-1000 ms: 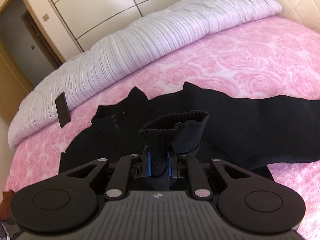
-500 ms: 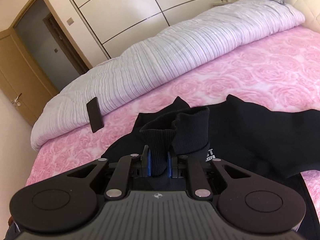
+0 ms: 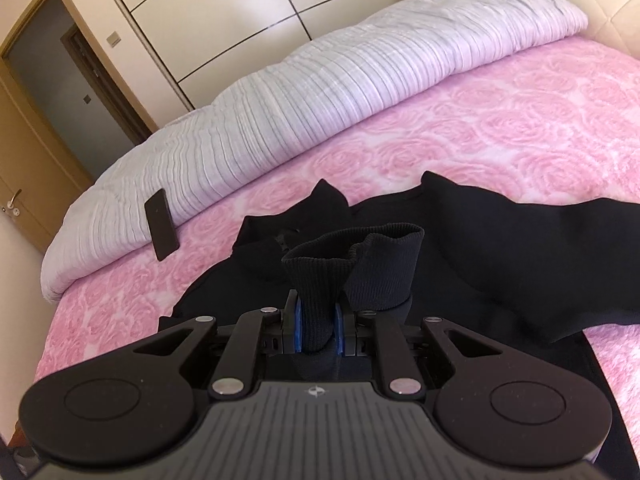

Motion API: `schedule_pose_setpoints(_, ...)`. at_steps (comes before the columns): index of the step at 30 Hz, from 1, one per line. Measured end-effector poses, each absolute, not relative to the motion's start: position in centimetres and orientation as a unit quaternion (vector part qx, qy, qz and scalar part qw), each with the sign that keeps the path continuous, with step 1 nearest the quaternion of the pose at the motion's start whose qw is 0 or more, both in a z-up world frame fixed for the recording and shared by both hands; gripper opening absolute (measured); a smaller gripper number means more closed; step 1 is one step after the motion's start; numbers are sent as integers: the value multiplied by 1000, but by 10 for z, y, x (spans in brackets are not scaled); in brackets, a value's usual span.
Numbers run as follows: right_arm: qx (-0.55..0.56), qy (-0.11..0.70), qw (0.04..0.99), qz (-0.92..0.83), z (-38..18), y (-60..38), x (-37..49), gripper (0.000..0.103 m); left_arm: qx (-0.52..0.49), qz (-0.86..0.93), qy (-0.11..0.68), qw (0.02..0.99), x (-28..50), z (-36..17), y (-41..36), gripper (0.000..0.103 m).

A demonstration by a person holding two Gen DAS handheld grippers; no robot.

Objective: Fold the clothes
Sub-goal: 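Lay the cuff on the jacket body and open the right gripper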

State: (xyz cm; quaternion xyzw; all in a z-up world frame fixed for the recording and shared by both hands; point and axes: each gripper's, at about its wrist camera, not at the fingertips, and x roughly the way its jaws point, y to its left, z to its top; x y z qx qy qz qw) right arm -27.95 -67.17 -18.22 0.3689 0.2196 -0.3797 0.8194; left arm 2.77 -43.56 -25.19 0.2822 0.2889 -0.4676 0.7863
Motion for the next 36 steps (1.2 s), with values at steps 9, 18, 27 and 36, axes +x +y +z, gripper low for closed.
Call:
schedule_pose_setpoints(9, 369, 216, 831, -355, -183, -680, -270, 17, 305, -480, 293, 769, 64, -290, -548, 56)
schedule_pose_setpoints(18, 383, 218, 836, -327, -188, -692, -259, 17, 324, -433, 322, 777, 79, -318, -547, 57)
schedule_pose_setpoints(27, 373, 172, 860, -303, -187, -710, -281, 18, 314, -423, 332, 782, 83, -319, -548, 60)
schedule_pose_setpoints(36, 474, 192, 762, -398, -276, -719, -347, 39, 306, -423, 336, 784, 84, -314, -544, 60)
